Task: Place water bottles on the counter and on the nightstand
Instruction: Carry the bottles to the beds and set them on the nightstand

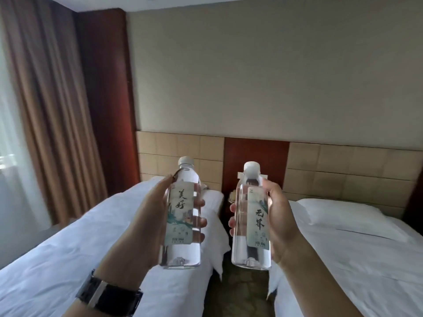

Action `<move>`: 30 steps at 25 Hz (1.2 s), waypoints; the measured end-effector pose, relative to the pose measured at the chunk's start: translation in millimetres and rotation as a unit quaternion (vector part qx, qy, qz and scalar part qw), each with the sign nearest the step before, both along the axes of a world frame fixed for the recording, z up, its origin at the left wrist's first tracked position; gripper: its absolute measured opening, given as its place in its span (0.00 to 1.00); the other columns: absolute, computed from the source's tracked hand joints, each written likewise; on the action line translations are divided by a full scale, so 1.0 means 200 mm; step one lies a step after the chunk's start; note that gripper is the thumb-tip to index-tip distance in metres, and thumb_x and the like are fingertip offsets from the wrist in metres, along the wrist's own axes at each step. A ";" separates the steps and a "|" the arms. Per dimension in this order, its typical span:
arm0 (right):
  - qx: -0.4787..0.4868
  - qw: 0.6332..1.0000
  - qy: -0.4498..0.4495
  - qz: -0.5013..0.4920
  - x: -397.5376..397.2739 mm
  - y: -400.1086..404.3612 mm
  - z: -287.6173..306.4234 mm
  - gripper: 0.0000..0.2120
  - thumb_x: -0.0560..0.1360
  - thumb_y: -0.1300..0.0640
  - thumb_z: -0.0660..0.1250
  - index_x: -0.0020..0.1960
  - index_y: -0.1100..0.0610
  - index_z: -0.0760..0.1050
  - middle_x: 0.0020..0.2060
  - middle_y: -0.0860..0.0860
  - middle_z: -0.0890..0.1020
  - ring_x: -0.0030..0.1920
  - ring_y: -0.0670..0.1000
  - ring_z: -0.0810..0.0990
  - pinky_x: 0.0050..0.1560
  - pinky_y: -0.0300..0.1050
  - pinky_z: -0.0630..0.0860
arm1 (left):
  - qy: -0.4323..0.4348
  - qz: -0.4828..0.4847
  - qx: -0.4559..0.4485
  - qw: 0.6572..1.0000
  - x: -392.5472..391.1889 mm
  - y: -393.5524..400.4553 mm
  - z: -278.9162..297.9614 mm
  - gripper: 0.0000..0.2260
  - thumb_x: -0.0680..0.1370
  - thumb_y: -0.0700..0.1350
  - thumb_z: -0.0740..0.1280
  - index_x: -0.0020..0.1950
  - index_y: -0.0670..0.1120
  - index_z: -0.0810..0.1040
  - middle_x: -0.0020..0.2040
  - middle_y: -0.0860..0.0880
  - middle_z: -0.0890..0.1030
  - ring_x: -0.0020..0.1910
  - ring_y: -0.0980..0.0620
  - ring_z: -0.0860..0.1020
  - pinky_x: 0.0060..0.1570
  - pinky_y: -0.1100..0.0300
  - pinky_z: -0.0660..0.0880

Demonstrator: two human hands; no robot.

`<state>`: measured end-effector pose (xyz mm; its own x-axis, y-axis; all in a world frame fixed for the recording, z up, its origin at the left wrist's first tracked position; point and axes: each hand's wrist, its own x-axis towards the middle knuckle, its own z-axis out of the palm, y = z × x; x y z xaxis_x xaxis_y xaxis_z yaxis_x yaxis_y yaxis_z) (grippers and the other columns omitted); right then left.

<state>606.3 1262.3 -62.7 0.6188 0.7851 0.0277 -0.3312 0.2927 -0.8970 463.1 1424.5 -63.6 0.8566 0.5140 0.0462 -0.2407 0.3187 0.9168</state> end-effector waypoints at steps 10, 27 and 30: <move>-0.003 0.995 -0.005 -0.101 0.83 0.39 0.02 0.22 0.76 0.41 0.59 0.49 0.60 0.78 0.36 0.60 0.80 0.31 0.59 0.80 0.37 0.50 0.77 | 0.036 -0.196 -0.045 0.979 1.05 0.45 0.08 0.20 0.72 0.56 0.64 0.53 0.42 0.81 0.43 0.43 0.80 0.34 0.43 0.79 0.37 0.50 0.79; -0.053 0.994 -0.023 -0.095 2.99 1.23 -0.08 0.22 0.75 0.40 0.63 0.53 0.59 0.78 0.39 0.60 0.80 0.36 0.58 0.79 0.40 0.51 0.79 | 0.020 -0.210 -0.045 0.977 3.16 1.28 0.02 0.20 0.70 0.57 0.63 0.50 0.42 0.80 0.38 0.43 0.80 0.29 0.45 0.79 0.31 0.53 0.80; -0.073 0.990 -0.050 -0.113 3.39 1.44 -0.15 0.22 0.74 0.42 0.66 0.58 0.59 0.76 0.40 0.59 0.80 0.36 0.58 0.81 0.41 0.53 0.80 | 0.019 -0.198 -0.015 0.980 3.56 1.53 -0.09 0.16 0.70 0.52 0.71 0.52 0.44 0.81 0.40 0.44 0.81 0.30 0.46 0.81 0.31 0.53 0.80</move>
